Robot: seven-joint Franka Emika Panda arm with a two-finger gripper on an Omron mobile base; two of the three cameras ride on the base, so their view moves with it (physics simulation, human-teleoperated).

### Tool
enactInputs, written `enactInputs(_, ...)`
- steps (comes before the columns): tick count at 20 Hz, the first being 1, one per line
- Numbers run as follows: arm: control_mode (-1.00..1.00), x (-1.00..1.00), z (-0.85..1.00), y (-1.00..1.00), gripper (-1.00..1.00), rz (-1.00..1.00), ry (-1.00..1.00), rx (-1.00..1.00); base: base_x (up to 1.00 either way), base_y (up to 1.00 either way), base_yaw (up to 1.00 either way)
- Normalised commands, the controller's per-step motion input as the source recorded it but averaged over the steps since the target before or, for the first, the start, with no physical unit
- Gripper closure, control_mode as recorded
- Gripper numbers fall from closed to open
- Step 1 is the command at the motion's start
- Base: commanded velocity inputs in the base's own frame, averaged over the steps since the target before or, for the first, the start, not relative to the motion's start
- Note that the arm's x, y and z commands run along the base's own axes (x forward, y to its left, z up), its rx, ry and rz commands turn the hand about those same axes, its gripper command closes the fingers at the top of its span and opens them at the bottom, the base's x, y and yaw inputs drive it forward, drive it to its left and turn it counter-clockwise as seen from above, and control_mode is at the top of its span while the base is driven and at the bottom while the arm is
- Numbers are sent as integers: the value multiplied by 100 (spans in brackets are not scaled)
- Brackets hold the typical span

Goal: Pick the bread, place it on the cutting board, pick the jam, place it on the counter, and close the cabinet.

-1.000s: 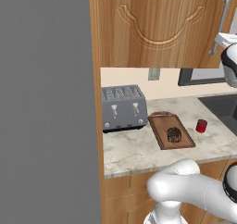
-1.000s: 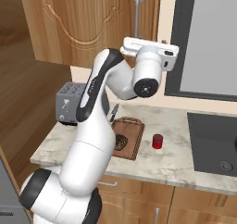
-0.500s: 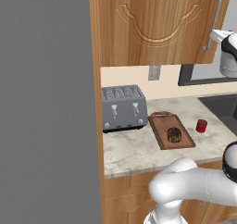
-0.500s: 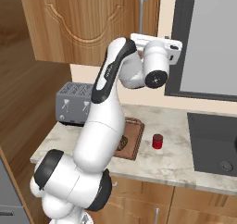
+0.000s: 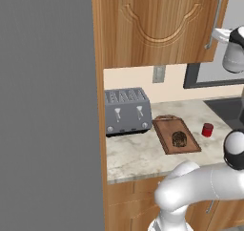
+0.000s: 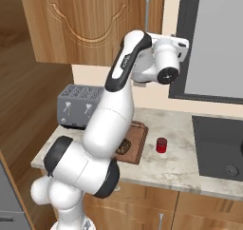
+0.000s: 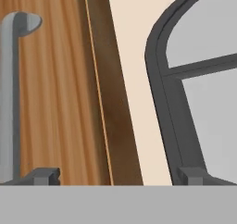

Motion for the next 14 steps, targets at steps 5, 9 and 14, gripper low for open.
enactInputs(5,-100,37,-10,0,-100,6,0,0,0,0,0)
enactInputs(9,-100,32,-7,0,-100,6,0,0,0,0,0)
enactInputs(14,-100,23,-2,0,-100,4,0,0,0,0,0)
